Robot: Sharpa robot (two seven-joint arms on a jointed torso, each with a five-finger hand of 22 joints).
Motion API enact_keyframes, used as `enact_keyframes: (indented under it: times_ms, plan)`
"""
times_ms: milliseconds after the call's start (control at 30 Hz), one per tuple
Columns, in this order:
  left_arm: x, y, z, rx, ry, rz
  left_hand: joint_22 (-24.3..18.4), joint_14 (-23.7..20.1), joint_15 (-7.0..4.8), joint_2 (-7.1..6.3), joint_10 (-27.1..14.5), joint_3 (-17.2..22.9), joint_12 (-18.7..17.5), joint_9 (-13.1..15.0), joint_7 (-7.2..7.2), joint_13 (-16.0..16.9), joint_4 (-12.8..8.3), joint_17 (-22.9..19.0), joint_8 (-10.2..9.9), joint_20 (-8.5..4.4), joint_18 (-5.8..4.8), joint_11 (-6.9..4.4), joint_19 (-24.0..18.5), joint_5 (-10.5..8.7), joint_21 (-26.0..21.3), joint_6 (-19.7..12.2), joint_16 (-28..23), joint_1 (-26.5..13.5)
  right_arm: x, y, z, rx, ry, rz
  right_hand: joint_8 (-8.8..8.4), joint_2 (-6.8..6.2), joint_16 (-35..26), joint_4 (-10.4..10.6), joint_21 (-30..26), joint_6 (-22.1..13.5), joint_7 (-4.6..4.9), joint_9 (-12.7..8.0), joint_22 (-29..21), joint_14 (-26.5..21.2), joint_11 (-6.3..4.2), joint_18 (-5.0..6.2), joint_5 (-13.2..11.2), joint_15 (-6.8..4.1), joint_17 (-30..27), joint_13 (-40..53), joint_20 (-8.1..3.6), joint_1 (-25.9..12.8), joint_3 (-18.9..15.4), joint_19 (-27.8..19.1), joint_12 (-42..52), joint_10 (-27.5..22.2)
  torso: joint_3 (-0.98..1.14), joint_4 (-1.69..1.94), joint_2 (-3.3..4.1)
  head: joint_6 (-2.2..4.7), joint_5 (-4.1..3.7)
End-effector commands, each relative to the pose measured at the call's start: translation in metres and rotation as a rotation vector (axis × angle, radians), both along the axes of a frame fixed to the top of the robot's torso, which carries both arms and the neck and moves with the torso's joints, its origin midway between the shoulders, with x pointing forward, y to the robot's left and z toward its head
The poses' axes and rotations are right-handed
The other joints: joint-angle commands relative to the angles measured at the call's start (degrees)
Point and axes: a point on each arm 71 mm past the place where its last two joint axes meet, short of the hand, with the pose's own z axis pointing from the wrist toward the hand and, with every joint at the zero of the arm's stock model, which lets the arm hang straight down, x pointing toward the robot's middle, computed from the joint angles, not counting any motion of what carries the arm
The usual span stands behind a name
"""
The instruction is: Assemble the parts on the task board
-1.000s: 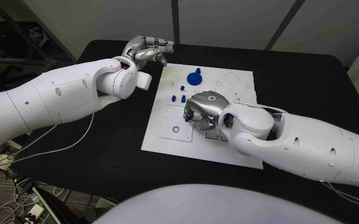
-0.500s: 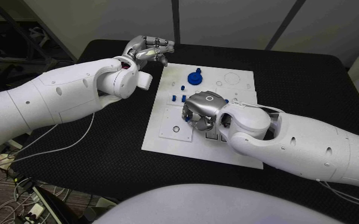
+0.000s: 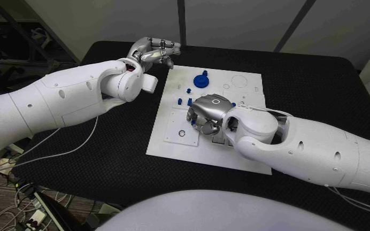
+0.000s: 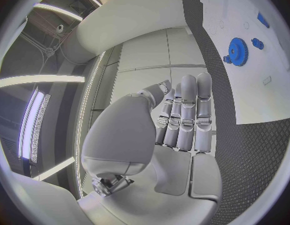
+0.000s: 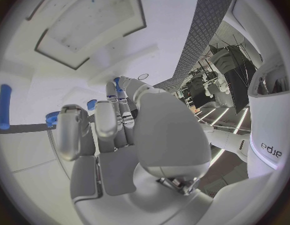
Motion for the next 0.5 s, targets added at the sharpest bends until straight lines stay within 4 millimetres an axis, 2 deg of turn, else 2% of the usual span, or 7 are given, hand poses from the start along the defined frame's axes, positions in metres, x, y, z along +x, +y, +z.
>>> enact_keyframes:
  times_ms: [33,233,367,500]
  plan:
    - [0.0001,-0.0015,0.0012,-0.001,-0.002,-0.014,0.0,-0.4,0.17,0.39,-0.3,-0.3,0.2,-0.1,-0.10,0.0,0.1,0.0,0.3,0.00,-1.05,0.06,-0.3,-0.13,-0.4,-0.3,-0.2,0.0,0.0006,-0.0005,0.0008,0.014,-0.008,-0.001,-0.18,-1.03,-0.6,0.4,-0.9,-2.6,-0.34,-0.2,4.1,0.7,0.12,0.46,-0.4,0.40,-0.7,-0.4,0.17,0.0,0.0,-0.9,-0.2,-1.2,0.01,-0.05,-0.02,-0.02,0.04]
    - [0.0002,-0.0017,0.0009,-0.001,0.001,-0.017,-0.1,-0.4,0.19,0.43,-0.4,-0.3,0.2,-0.1,-0.07,0.0,0.1,-0.1,0.3,0.01,-1.05,0.09,-0.3,-0.12,-0.4,-0.4,-0.2,0.0,0.0003,-0.0021,0.0029,0.038,-0.020,-0.002,-0.02,-2.03,-2.0,0.4,-2.6,-4.6,-1.05,-0.1,2.1,0.2,0.60,0.97,-0.9,0.70,-2.4,-1.0,0.43,-0.5,-0.4,-2.5,-0.2,-3.3,0.08,-0.06,-0.01,0.01,0.06]
    - [0.0003,-0.0014,0.0008,0.000,0.002,-0.016,-0.1,-0.4,0.19,0.43,-0.4,-0.3,0.2,-0.1,-0.07,0.0,0.1,-0.1,0.3,0.01,-1.05,0.09,-0.3,-0.12,-0.4,-0.4,-0.2,0.0,-0.0002,-0.0045,0.0049,0.058,-0.030,-0.008,0.10,-2.08,-2.1,0.5,-2.7,-4.5,-1.11,0.0,1.9,0.1,0.65,1.01,-0.9,0.74,-2.6,-1.1,0.49,-0.6,-0.6,-2.6,0.0,-3.6,0.06,-0.10,0.00,0.03,0.05]
    - [0.0005,-0.0012,0.0006,0.000,0.003,-0.016,-0.1,-0.4,0.19,0.43,-0.4,-0.3,0.2,-0.1,-0.07,0.0,0.1,-0.1,0.3,0.01,-1.05,0.09,-0.3,-0.12,-0.4,-0.4,-0.2,0.0,-0.0014,-0.0095,0.0086,0.095,-0.048,-0.016,0.18,-2.21,-2.1,0.6,-2.8,-4.4,-1.10,0.1,1.9,0.1,0.65,1.01,-0.9,0.75,-2.6,-1.1,0.53,-0.9,-0.8,-2.6,0.3,-3.7,0.13,-0.12,0.01,0.10,0.01]
